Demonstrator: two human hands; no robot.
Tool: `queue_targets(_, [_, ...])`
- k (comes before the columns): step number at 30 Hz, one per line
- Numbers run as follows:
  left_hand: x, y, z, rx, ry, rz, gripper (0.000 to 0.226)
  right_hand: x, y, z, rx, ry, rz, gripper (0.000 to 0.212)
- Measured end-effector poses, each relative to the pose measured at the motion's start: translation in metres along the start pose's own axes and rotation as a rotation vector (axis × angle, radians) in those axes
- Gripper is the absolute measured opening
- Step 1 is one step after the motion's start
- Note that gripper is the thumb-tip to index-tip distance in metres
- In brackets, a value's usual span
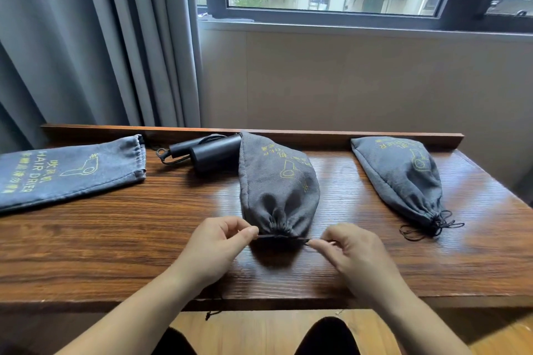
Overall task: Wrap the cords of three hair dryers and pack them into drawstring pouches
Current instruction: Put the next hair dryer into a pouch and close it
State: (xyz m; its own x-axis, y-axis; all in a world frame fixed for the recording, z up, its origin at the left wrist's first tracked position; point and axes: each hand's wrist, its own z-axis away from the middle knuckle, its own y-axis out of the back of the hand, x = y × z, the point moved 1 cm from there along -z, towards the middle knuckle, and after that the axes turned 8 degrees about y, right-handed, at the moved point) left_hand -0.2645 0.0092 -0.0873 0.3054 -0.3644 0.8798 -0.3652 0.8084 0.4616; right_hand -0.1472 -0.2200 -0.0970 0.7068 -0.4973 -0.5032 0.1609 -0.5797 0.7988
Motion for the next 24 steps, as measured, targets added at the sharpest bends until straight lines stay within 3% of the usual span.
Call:
queue_targets(4, [-0.007,0.005,-0.008,-0.028,-0.03,-0.2,0.022,0.03,0.005,0.002,-0.143,0.033,0.188,0.049])
queue_targets(8, [-0.002,-0.008,-0.004,-0.073,-0.134,-0.428,0.039,0.022,-0.006,0.003,-0.119,0.093,0.376,0.058])
queue_targets(11, [0.005,-0.015,-0.004,-0.049,-0.196,-0.528,0.063,0.008,-0.013,0.0,-0.128,0.021,0.191,0.099])
queue_targets(15, [0.014,-0.026,-0.003,-0.009,-0.213,-0.537,0.037,-0.01,-0.035,0.0,-0.044,0.005,-0.066,0.119])
queue_targets(18, [0.014,-0.028,-0.005,-0.034,-0.168,-0.405,0.028,-0.015,-0.048,0.0,0.028,0.003,-0.148,0.101])
queue_targets(21, [0.016,-0.026,-0.003,-0.072,-0.139,-0.272,0.023,-0.016,-0.042,0.0,0.083,0.013,-0.192,0.059])
queue_targets(24, [0.015,-0.021,-0.004,-0.048,-0.161,-0.232,0.027,-0.015,-0.023,-0.001,0.016,0.039,0.015,0.023])
